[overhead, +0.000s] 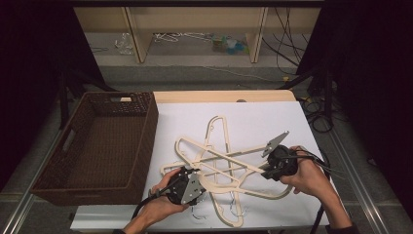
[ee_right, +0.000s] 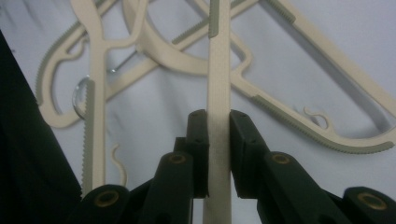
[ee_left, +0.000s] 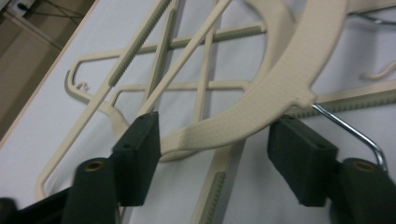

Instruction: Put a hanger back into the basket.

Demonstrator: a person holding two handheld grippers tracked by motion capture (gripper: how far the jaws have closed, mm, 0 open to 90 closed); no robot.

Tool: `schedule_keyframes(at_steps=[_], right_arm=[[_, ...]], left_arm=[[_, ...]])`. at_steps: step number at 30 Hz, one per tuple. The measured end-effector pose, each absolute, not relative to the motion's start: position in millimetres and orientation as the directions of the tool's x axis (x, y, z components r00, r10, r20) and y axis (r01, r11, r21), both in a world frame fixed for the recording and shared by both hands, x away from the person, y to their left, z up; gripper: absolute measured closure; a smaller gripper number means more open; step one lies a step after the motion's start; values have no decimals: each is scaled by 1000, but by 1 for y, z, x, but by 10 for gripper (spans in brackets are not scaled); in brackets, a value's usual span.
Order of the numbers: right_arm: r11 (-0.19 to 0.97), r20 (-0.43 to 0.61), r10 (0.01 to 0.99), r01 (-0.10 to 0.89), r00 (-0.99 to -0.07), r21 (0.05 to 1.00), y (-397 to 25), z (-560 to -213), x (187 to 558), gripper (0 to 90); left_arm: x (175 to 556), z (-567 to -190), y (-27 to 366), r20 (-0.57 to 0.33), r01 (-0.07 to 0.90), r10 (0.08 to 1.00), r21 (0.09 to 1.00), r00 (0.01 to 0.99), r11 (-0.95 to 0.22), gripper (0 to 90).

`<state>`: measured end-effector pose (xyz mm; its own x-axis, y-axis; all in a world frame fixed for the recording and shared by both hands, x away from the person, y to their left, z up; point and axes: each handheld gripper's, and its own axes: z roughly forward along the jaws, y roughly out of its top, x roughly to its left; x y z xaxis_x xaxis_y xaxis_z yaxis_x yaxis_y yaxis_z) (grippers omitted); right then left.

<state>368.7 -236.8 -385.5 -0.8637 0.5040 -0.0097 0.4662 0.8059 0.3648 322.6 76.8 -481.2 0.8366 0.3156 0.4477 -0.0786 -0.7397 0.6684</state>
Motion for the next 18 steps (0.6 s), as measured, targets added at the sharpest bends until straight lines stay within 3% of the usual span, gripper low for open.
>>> schedule_keyframes(at_steps=[6, 9, 11, 15, 18], right_arm=[[818, 39, 469, 451, -882, 356, -243, -406, 377, 792], [824, 76, 451, 448, -889, 348, -246, -418, 381, 795], [832, 84, 430, 431, -899, 349, -246, -423, 382, 796], [847, 96, 405, 413, -909, 336, -247, -428, 383, 796], [844, 113, 401, 414, -909, 341, -250, -432, 385, 796]], left_arm=[[322, -471, 79, 436, -143, 256, 696, 863, -703, 476], [319, -470, 78, 428, -190, 180, 688, 886, -700, 525], [315, -470, 75, 444, -244, 108, 660, 889, -711, 559], [311, -467, 73, 457, -282, 69, 654, 887, -702, 616], [308, -464, 72, 517, -358, 9, 605, 856, -712, 687]])
